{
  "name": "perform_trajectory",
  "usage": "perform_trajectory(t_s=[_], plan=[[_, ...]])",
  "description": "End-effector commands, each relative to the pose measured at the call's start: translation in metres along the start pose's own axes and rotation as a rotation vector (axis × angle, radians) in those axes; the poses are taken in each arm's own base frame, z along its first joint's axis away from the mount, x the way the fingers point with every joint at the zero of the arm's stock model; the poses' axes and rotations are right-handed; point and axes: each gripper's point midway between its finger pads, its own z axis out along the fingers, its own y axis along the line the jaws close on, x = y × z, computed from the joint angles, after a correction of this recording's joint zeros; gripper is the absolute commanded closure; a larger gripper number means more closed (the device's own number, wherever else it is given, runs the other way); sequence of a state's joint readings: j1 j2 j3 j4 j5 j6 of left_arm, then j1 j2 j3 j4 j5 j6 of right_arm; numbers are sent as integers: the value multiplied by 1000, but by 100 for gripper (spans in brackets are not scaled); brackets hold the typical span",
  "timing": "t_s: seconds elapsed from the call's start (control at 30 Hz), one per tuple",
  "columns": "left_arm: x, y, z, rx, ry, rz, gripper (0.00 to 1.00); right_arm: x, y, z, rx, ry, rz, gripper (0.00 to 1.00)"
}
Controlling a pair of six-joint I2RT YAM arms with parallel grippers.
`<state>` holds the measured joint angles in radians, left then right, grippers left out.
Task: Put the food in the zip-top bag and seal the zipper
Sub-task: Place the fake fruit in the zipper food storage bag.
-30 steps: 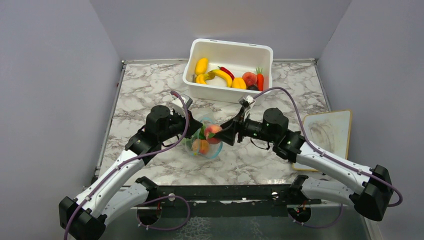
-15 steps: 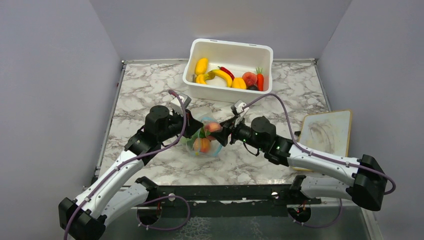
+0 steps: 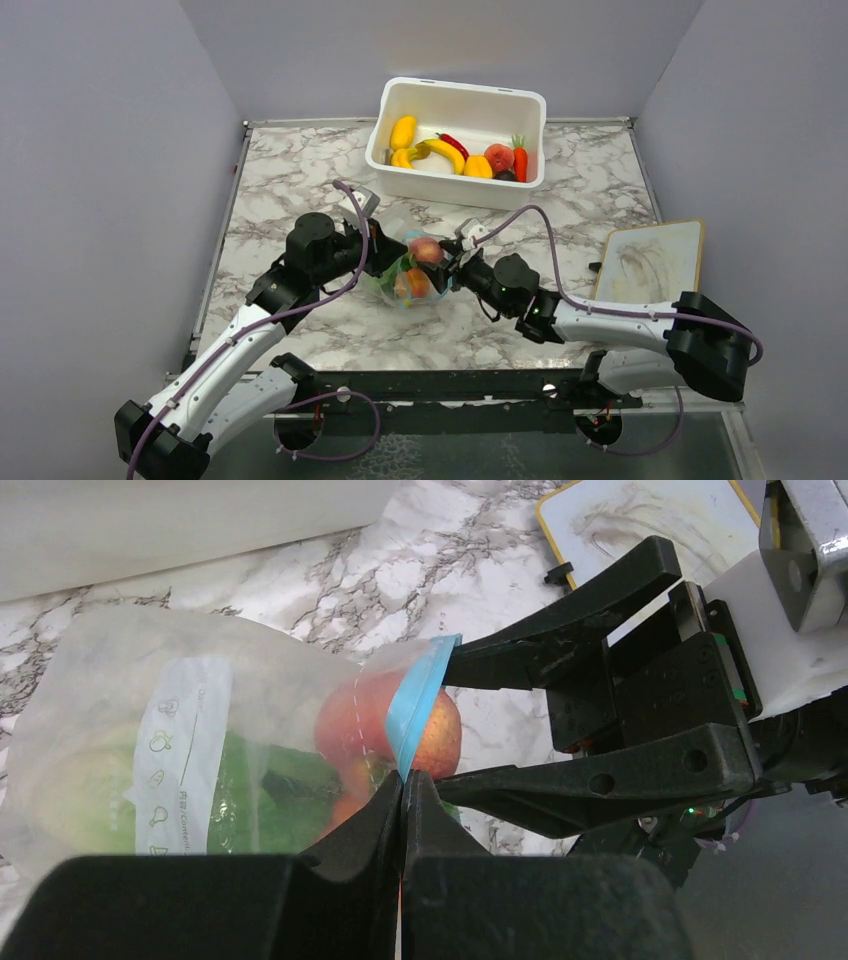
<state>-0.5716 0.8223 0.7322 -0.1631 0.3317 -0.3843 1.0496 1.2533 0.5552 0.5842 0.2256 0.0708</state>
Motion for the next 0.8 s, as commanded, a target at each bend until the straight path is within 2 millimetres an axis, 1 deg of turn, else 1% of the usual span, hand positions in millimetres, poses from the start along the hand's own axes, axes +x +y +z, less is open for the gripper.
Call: perform_trajectory(t_s=[0.0, 0.2, 0.3, 0.4, 0.47, 0.67, 0.73, 0.77], plan=[[-5, -13, -1, 68, -25, 9, 100, -19, -7, 7, 78, -141, -14, 75], [-4, -14, -1, 75, -25, 8, 100, -18, -10, 20, 146, -189, -49, 75], [-2, -14, 0, 80, -21, 5, 100, -16, -16, 25, 197, -215, -22, 75], [-1, -14, 0, 80, -17, 5, 100, -19, -15, 26, 197, -251, 16, 75], [-1, -14, -1, 82, -18, 7, 100, -23, -12, 26, 182, -278, 40, 75], [1, -14, 0, 82, -12, 11, 100, -48, -3, 26, 137, -373, 52, 75], [0, -14, 0, 83, -12, 11, 100, -45, -3, 33, 146, -358, 25, 74], [0, -14, 0, 85, -12, 10, 100, -39, -4, 37, 158, -344, 21, 74]])
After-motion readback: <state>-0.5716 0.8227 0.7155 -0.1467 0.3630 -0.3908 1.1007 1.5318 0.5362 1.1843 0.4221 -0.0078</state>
